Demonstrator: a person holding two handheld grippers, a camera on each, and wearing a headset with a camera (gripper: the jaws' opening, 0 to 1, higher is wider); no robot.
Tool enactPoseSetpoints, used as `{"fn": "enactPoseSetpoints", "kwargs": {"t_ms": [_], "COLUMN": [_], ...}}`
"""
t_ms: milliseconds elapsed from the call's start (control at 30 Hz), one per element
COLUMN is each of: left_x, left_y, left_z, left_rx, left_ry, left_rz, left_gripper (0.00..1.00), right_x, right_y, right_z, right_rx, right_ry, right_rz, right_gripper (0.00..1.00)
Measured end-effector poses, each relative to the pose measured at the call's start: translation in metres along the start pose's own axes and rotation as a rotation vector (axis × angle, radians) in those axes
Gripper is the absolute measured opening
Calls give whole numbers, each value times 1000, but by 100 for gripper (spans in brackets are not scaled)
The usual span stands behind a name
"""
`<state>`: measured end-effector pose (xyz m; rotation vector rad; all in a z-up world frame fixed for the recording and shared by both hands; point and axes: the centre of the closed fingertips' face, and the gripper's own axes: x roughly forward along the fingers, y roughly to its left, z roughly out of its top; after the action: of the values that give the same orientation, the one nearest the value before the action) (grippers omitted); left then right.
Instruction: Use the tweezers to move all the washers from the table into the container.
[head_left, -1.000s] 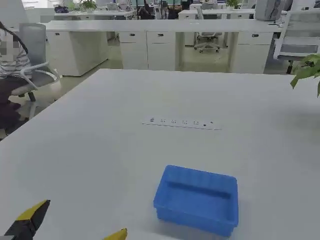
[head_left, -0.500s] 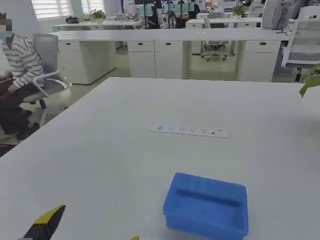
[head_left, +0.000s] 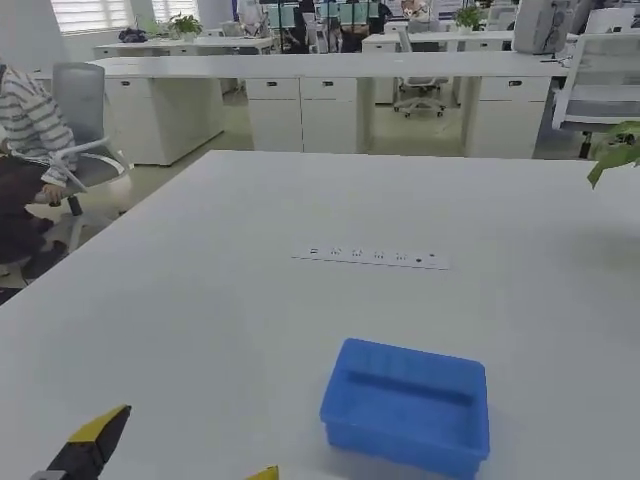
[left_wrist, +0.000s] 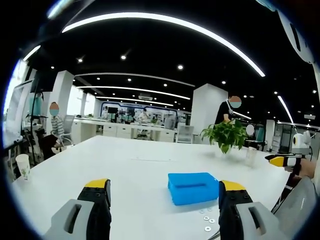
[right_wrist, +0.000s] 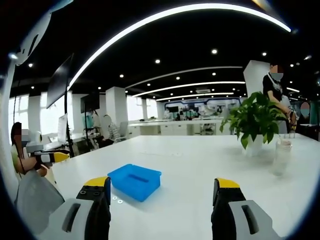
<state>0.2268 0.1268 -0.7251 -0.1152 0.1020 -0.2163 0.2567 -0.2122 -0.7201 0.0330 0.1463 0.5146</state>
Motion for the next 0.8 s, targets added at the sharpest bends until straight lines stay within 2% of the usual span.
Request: {"fn": "enactPoseSetpoints", "kwargs": {"t_ms": [467, 800], "left_x": [0, 1], "left_y": [1, -1], "left_z": [1, -2], "left_rx": [-12, -6], "left_ry": [-1, 14], "left_rz": [0, -7], "left_gripper": [90, 90], "right_x": [0, 0], "right_y": [-2, -3], "right_z": [0, 0], "right_rx": [-11, -18], "right_ry": [12, 15], "right_rz": [-7, -5], "right_gripper": [82, 81]}}
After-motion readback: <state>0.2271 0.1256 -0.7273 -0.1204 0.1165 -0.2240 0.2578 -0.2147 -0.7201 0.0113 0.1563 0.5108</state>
